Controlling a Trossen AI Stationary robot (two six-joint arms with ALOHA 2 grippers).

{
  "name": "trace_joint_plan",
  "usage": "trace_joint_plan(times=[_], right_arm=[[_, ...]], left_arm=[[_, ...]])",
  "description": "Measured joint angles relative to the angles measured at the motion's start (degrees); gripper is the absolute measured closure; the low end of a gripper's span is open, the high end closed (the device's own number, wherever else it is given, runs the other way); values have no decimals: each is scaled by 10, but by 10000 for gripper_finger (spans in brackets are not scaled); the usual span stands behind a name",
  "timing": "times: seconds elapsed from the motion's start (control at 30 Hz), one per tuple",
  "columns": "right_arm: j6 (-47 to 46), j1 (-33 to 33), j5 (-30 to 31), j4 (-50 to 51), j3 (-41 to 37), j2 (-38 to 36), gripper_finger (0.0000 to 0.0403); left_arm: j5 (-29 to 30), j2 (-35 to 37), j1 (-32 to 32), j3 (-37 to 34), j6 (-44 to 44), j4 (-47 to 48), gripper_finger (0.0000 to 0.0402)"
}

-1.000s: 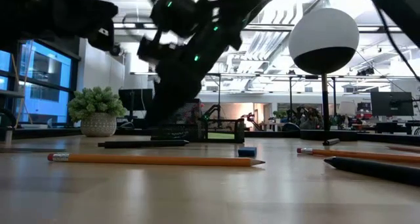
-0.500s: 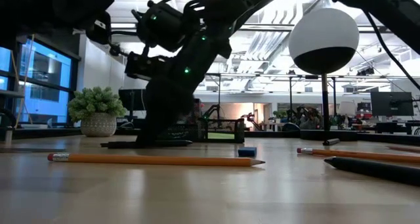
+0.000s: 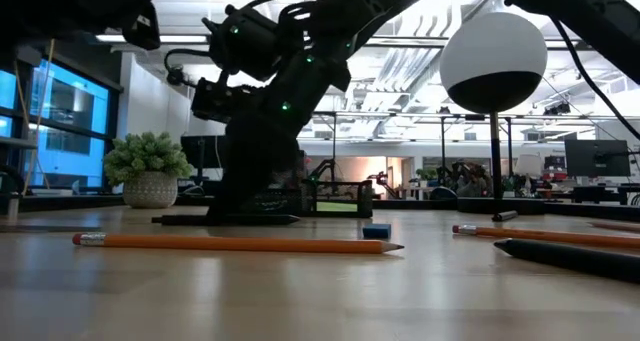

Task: Pick and place office supplies into organizer
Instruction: Put the middle left black ball pen into the organizer bin

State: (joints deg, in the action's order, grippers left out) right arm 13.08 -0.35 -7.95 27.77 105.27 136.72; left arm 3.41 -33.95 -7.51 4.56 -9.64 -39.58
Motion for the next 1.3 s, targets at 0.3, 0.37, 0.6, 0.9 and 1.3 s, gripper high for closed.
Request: trace_joint_plan(times=[0.3, 0.37, 0.6, 0.9, 1.3], right_arm=[[-49, -13, 65, 6, 0, -62, 385], [-54, -16, 94, 11, 0, -86, 385], [-55, -52, 206, -39, -10, -167, 388], [-41, -138, 113, -318, -127, -191, 387], [-109, -194, 45, -436, -217, -191, 378]], left_arm=[[41, 75, 0, 0, -41, 67, 392], [42, 88, 0, 0, -42, 81, 391], [44, 116, 0, 0, -46, 110, 391], [41, 125, 0, 0, -36, 111, 392], [41, 124, 0, 0, -36, 123, 391]])
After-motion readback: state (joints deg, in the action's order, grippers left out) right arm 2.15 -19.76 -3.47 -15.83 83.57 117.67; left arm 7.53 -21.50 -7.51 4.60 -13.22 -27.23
